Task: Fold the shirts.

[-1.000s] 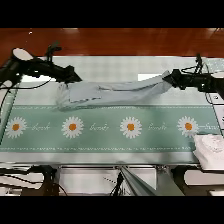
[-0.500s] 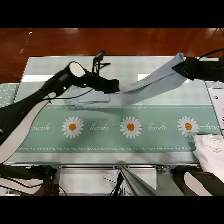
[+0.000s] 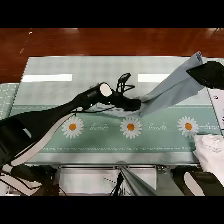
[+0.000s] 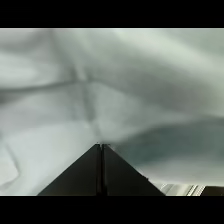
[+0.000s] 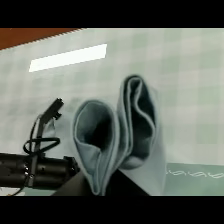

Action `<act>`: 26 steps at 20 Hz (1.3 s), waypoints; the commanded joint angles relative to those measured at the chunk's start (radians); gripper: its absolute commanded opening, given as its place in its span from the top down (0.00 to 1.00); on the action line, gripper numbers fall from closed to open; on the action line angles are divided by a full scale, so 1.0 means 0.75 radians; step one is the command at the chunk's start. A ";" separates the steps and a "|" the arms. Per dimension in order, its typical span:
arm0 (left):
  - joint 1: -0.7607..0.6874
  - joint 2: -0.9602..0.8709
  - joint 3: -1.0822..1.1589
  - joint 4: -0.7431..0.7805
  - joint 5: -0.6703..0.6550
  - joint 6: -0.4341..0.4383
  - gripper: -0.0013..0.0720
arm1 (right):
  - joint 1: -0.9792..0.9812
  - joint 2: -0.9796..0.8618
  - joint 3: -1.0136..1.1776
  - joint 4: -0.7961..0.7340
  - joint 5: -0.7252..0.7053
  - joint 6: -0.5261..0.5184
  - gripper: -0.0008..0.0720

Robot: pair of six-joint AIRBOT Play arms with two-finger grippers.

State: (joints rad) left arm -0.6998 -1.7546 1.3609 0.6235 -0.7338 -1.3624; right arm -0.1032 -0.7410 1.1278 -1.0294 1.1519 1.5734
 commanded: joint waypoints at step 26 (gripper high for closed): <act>0.973 1.192 -0.005 0.381 -0.642 0.039 0.95 | 1.145 -1.044 0.019 0.394 -1.477 0.066 0.54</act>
State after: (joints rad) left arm 0.0311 -0.8680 1.3579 0.9054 -1.1904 -1.3323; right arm 0.7105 -1.4982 1.1316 -0.7635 0.1452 1.6241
